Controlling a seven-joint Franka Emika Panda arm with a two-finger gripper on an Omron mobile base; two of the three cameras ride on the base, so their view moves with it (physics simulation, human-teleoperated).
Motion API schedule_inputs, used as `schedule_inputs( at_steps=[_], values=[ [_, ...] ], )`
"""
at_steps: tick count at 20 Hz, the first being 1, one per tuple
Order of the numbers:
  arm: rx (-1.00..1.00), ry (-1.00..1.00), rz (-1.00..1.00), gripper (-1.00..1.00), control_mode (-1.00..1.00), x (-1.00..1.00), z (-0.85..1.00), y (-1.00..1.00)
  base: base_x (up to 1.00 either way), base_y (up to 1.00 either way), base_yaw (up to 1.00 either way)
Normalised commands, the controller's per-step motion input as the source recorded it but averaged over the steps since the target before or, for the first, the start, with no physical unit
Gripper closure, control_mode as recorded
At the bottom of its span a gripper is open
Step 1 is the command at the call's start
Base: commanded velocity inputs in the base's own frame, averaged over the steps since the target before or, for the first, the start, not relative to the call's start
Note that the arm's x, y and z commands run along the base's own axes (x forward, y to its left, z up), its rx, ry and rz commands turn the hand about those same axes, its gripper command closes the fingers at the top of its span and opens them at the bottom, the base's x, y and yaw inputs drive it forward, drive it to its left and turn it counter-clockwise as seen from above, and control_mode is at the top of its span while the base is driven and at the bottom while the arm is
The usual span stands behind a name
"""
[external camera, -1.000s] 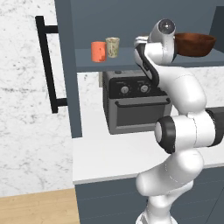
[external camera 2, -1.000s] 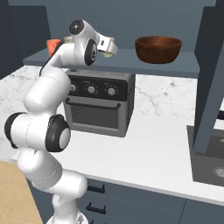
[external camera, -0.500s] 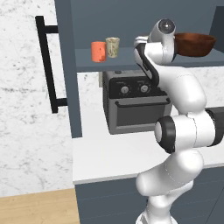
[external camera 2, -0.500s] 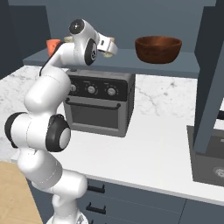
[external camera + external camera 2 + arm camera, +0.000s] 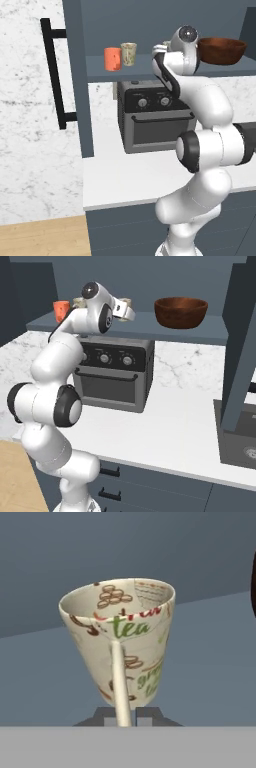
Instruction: Gather all objects into one cabinet and sort the glasses and bowls to opposite sides.
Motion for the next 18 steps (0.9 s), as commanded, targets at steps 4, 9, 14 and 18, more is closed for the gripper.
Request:
schedule_inputs(
  at_steps=[4, 9, 14, 18],
  values=[
    [0.00, 0.00, 0.00, 1.00, -1.00, 0.13, -0.01, -0.08, 0.00, 0.00, 0.00],
    [0.04, 0.00, 0.00, 1.00, -1.00, -0.23, 0.00, -0.07, 0.00, 0.00, 0.00],
    [0.05, -0.02, 0.02, 1.00, -1.00, -0.89, 0.00, 0.00, 0.00, 0.00, 0.00],
    [0.01, -0.04, 0.03, 1.00, -1.00, -0.74, 0.00, 0.22, 0.00, 0.00, 0.00]
  ],
)
